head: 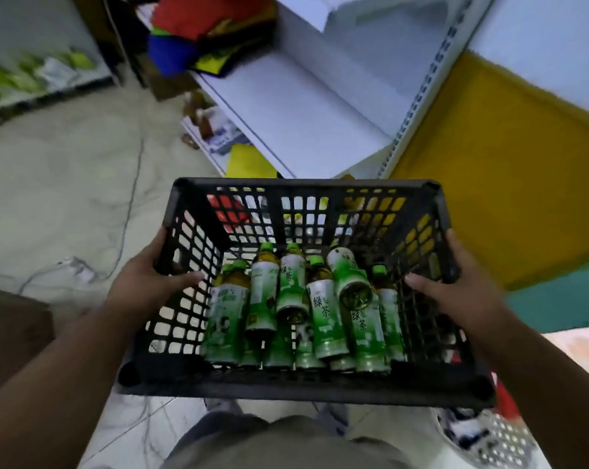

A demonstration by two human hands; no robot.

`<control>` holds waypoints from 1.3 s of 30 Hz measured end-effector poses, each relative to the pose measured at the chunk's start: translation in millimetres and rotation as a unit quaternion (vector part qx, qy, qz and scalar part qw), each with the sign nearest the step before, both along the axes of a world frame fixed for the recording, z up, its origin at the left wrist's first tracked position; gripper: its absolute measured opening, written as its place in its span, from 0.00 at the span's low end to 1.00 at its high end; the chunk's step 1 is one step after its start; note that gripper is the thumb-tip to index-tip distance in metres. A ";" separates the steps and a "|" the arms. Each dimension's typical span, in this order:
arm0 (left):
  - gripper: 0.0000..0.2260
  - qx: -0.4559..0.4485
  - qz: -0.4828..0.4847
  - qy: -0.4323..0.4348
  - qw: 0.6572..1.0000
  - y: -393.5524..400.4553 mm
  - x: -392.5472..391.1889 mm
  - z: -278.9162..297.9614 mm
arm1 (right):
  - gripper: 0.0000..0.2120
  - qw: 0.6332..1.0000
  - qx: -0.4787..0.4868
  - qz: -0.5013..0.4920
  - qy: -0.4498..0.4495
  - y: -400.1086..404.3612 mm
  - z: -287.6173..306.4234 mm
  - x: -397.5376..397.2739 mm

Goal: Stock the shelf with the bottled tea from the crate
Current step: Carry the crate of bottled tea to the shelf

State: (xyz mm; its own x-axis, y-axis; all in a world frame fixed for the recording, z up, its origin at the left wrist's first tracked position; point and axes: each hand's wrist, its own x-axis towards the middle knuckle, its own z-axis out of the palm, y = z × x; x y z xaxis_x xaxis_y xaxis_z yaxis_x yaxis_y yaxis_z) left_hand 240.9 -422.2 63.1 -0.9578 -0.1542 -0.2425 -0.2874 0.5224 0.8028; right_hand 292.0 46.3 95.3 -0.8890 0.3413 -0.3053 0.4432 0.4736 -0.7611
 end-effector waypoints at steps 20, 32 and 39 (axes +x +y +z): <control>0.47 -0.028 0.334 -0.036 0.941 -378.4 -62.9 50.6 | 0.56 0.946 -0.038 0.320 0.020 -446.7 18.1 -346.6; 0.51 0.014 0.498 0.030 0.866 -559.3 -233.2 65.4 | 0.59 0.864 -0.014 0.500 0.051 -737.3 82.2 -655.1; 0.51 0.024 0.527 0.036 0.849 -725.8 -332.0 55.4 | 0.55 0.847 -0.010 0.529 0.049 -934.4 81.9 -769.9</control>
